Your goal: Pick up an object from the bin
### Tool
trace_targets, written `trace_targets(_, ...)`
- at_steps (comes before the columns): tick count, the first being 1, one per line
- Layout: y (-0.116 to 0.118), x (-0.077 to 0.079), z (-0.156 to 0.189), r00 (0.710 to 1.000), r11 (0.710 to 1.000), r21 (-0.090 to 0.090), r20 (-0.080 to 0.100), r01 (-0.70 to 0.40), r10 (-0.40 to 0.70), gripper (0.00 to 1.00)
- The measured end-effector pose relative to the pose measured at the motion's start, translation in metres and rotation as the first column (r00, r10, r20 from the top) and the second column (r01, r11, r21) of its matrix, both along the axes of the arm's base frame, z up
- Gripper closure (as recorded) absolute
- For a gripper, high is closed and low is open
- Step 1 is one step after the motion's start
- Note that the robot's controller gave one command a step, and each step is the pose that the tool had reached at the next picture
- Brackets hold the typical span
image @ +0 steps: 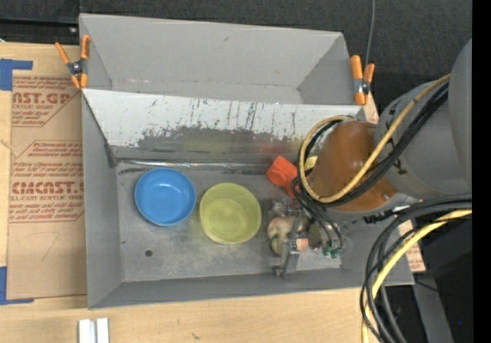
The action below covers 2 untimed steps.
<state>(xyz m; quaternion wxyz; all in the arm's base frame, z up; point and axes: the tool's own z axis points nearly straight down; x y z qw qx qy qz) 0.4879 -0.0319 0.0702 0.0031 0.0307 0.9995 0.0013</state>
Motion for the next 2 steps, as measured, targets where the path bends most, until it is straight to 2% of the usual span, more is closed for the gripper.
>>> trace_targets(1,-0.0343,-0.0038,0.0001,1.0,1.0,0.002,-0.01,-0.014,0.014,1.0)
trace_targets(2,-0.0343,-0.0038,0.0001,1.0,1.0,0.002,-0.01,-0.014,0.014,1.0)
